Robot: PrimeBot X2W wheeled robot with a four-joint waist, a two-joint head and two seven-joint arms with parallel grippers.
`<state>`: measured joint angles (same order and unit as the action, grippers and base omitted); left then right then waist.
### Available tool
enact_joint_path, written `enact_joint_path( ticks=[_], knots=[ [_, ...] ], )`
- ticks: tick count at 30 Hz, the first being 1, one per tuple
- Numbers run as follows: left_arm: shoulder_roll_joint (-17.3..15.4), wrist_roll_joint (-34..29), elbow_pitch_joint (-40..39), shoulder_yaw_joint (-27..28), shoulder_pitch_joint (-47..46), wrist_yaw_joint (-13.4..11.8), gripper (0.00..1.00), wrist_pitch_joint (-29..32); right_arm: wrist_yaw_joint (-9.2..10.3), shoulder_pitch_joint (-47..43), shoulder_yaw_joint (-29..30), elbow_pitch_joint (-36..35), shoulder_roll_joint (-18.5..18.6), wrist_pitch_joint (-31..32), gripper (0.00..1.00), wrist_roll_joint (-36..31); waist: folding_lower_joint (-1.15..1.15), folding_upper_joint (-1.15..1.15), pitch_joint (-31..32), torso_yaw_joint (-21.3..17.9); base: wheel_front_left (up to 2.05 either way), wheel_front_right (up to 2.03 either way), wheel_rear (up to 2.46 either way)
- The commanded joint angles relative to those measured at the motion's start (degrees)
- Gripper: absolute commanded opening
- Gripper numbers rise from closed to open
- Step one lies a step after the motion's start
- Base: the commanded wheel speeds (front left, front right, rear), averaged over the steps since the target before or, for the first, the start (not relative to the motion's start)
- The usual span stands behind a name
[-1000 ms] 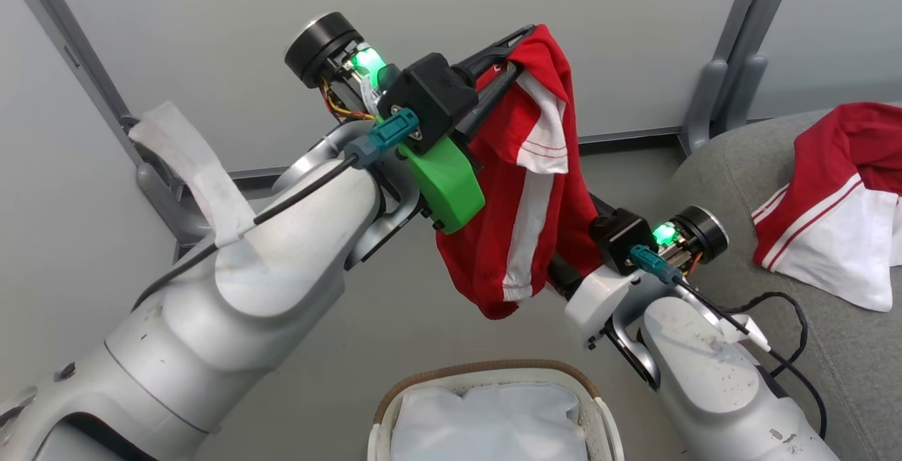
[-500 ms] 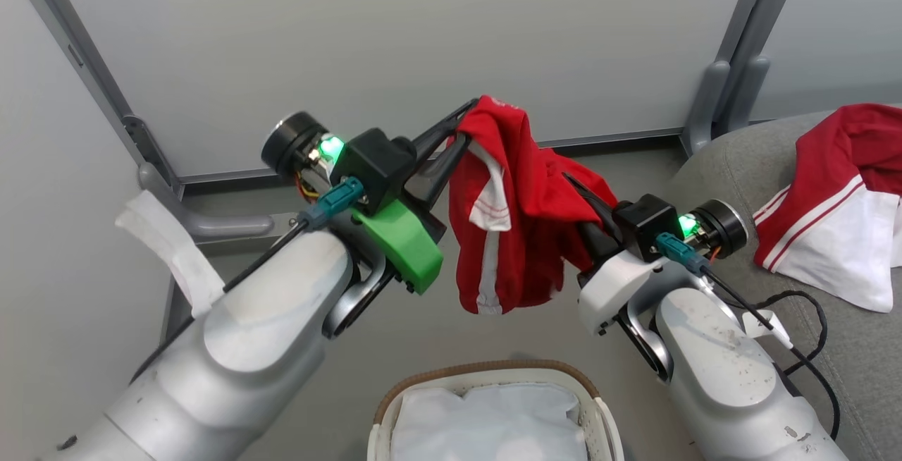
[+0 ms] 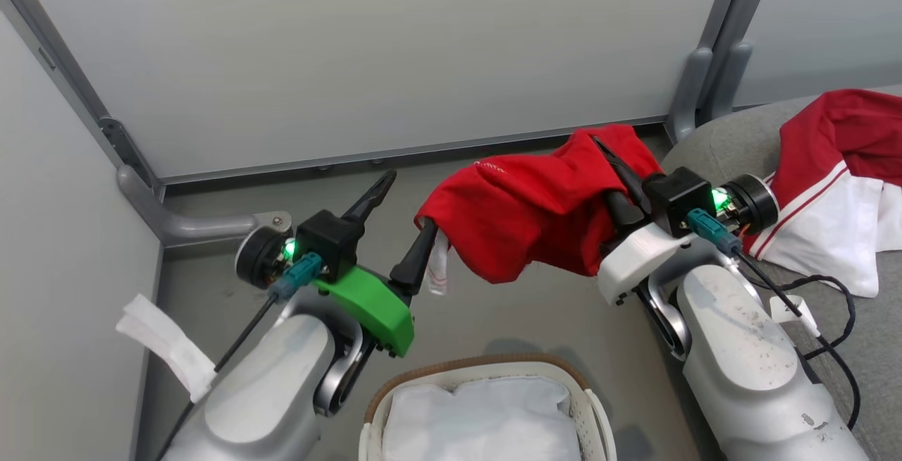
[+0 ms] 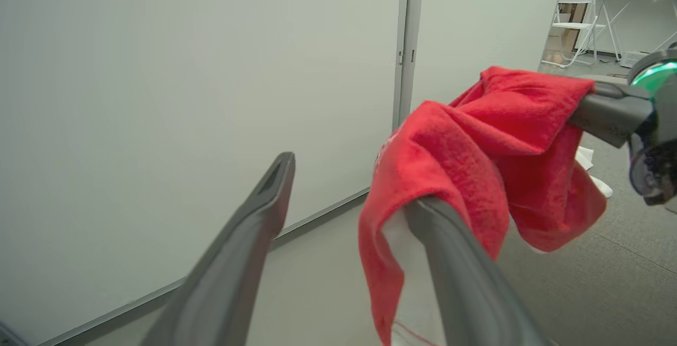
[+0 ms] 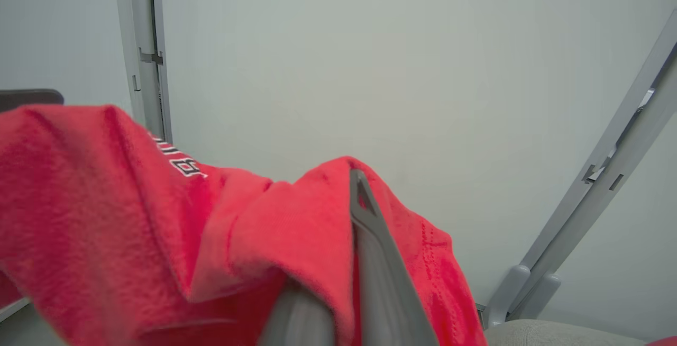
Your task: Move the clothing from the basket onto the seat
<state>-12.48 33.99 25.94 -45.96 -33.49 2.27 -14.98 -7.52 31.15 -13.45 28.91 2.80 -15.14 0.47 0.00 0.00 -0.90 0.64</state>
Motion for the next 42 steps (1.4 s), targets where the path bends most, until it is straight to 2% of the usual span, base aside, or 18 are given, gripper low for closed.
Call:
enact_joint_path(
  ticks=[1,13,25,31,42],
  knots=[
    [0.43,-1.1,-0.42,1.06,2.38,0.19,1.0,-0.23,0.06,-0.16,0.59,-0.54,0.2,-0.01,0.0,-0.46,0.0,0.0,-0.16,-0.21,0.0,0.0,0.0],
    [5.16,-6.61,-0.84,8.09,14.09,3.22,1.0,-0.24,0.06,0.51,8.16,-2.92,0.19,-0.01,0.0,-4.29,0.0,0.0,-0.95,-0.42,0.0,0.0,0.0],
    [8.44,-10.28,-1.9,12.21,17.81,4.86,1.0,-0.25,0.06,-0.78,13.75,-5.28,0.2,-0.01,0.0,-6.62,0.0,0.0,-1.74,-2.1,0.0,0.0,0.0],
    [8.95,-11.6,-3.31,14.49,18.38,5.18,1.0,-0.19,0.06,-1.61,13.07,-6.27,0.22,-0.01,0.0,-5.76,0.0,0.0,-3.38,-7.08,0.0,0.0,0.0],
    [8.96,-14.04,-5.39,15.08,16.61,5.24,1.0,-0.18,0.06,-3.64,11.29,-6.84,0.18,-0.01,0.0,-4.0,0.0,0.0,-7.41,-21.41,0.0,0.0,0.0]
  ],
)
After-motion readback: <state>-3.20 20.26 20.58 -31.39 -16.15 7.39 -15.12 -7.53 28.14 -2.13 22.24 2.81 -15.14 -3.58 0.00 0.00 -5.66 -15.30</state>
